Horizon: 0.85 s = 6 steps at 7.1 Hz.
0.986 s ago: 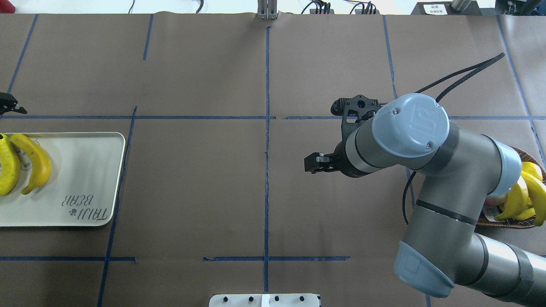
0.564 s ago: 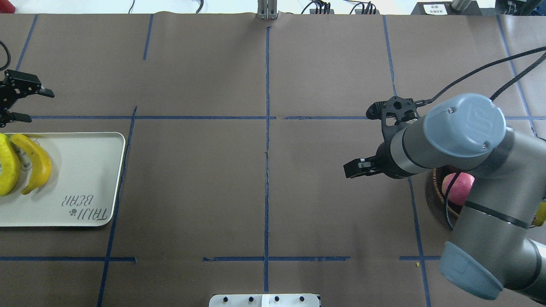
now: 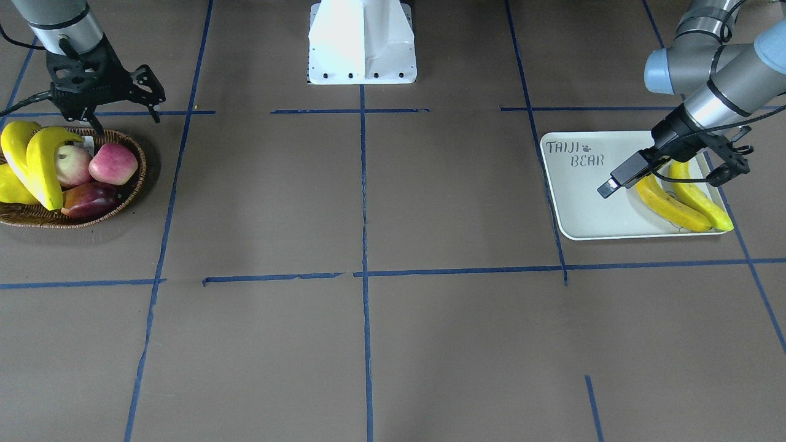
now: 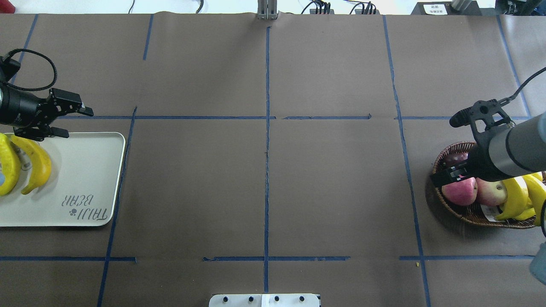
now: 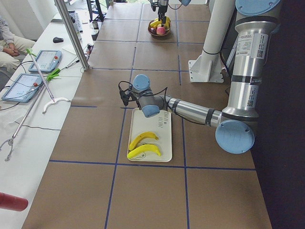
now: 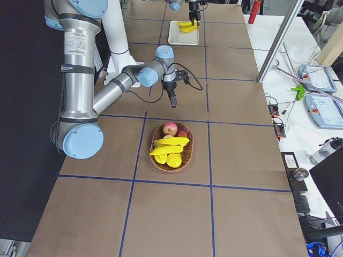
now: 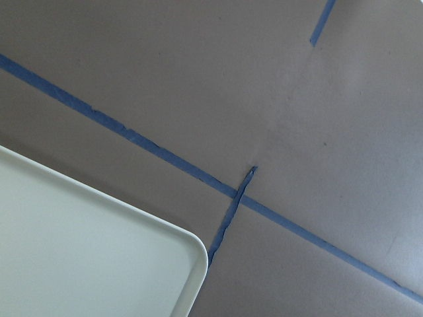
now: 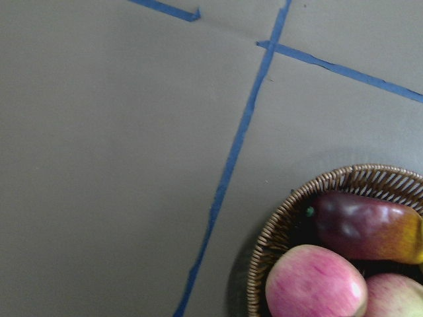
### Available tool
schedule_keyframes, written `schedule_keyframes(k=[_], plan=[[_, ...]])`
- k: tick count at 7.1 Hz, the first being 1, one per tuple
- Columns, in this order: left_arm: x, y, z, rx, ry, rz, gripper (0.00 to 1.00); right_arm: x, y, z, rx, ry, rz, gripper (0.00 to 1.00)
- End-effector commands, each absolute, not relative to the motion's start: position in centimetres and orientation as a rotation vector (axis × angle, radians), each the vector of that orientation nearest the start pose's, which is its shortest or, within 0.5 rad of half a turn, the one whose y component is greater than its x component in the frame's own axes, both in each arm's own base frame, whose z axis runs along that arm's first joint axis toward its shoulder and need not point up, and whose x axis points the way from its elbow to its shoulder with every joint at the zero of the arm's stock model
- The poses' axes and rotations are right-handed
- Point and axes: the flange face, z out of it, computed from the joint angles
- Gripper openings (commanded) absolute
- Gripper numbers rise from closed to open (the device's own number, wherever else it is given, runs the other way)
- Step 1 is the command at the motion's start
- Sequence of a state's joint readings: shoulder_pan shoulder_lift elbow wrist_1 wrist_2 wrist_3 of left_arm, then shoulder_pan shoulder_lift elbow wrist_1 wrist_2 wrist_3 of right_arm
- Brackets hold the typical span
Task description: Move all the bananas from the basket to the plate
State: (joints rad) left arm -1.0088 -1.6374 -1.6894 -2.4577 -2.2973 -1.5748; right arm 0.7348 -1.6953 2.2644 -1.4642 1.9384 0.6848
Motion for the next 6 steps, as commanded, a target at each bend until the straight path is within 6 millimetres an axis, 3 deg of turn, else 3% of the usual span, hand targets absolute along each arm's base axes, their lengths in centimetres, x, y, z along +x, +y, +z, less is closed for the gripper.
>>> schedule_keyframes(k=[1, 4, 6], plan=[[23.1, -47.9, 46.1, -0.090, 1.219, -0.483, 1.00, -20.0, -32.6, 44.2, 0.272, -0.780, -0.272, 1.00], [23.0, -47.8, 46.1, -0.090, 1.219, -0.483, 1.00, -17.1, -31.8, 52.6, 0.313, -0.805, -0.230, 0.99], [23.0, -47.8, 46.0, -0.089, 1.220, -0.483, 1.00, -16.4, -32.0, 52.6, 0.304, -0.814, -0.199, 0.97]])
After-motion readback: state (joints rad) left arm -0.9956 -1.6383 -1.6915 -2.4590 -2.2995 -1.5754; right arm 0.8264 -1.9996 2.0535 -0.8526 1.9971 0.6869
